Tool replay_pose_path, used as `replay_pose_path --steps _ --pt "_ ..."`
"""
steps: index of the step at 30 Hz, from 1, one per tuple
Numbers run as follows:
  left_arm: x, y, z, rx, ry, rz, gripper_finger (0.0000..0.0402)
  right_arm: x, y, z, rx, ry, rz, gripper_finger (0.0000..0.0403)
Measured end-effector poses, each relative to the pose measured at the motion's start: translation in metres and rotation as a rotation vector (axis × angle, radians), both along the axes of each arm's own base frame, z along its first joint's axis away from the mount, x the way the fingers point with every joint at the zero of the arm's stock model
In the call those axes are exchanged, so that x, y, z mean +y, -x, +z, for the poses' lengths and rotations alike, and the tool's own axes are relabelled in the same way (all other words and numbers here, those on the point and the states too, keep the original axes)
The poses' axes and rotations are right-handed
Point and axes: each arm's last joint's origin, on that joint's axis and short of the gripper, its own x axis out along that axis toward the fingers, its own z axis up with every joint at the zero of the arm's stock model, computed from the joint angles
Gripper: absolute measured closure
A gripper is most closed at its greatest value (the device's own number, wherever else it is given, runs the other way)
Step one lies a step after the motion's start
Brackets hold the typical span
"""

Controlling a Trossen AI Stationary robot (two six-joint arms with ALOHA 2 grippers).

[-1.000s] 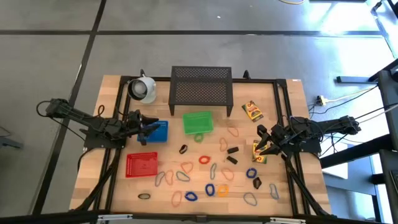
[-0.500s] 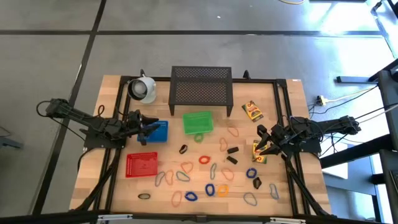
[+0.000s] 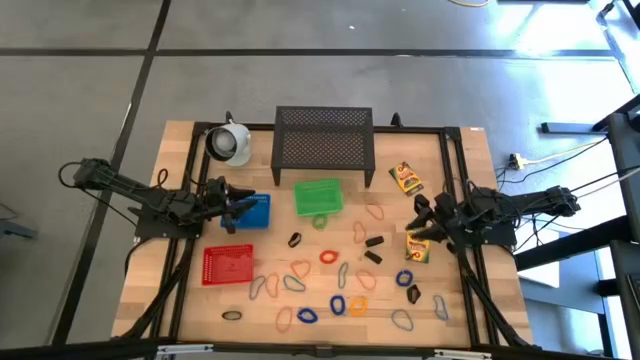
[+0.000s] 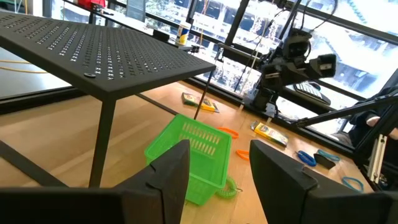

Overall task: Pick & Place Office Desk Supplies
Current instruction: Put the black rubber band into the blue bin

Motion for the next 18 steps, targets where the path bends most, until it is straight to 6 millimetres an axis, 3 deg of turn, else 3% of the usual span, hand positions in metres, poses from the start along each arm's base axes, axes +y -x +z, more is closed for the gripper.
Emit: replay_pose_path --steps 7,11,18 --pt "0.0 0.0 0.0 0.0 0.0 0.0 0.0238 -0.01 -0.001 0.001 0.047 -0.377 -0.326 0.0266" --pt "0.0 0.0 0.0 0.0 0.0 0.0 0.024 -0.012 -0.001 0.001 0.038 -0.419 -0.401 0.0266" --pt "0.0 0.0 0.0 -0.003 0.008 0.0 0.0238 -0.012 -0.001 0.001 0.043 -0.452 -0.389 0.0266"
